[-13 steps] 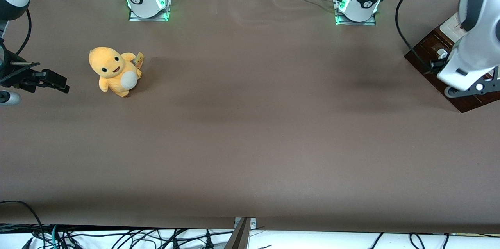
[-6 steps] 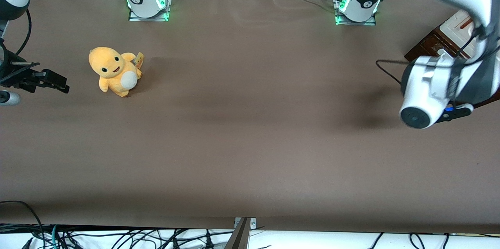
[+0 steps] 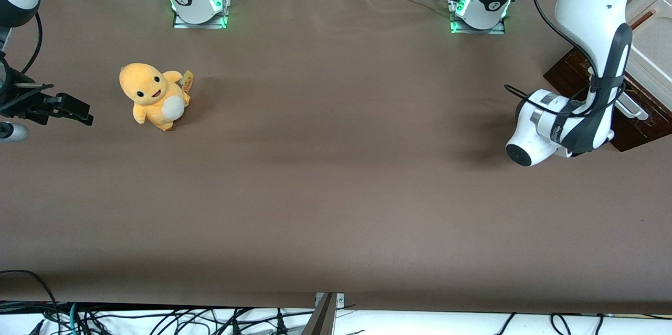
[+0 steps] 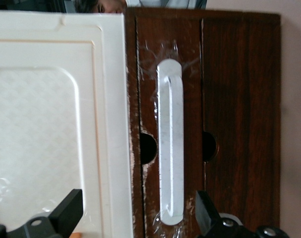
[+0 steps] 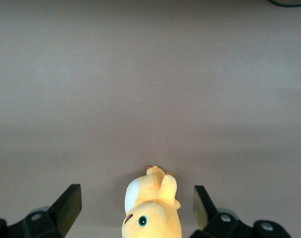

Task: Open lower drawer with left arm only
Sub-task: 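Align the left gripper on the white bar handle and close it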

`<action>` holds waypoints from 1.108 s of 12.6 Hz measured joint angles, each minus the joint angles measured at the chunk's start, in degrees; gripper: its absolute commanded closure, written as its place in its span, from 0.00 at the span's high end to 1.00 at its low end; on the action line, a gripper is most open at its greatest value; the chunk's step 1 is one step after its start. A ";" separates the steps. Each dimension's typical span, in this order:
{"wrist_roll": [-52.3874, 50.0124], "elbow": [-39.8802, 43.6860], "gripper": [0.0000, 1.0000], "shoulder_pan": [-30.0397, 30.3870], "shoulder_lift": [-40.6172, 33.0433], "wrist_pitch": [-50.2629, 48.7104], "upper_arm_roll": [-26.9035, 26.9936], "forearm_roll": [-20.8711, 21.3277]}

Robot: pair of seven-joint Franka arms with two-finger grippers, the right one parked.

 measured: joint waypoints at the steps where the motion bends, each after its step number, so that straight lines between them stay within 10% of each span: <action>1: -0.92 -0.57 1.00 0.76 0.32 0.05 0.05 0.11; 4: -1.84 -2.13 0.99 3.11 0.84 1.20 0.08 2.39; 14: -2.06 -7.12 0.38 4.10 2.19 4.41 0.02 4.72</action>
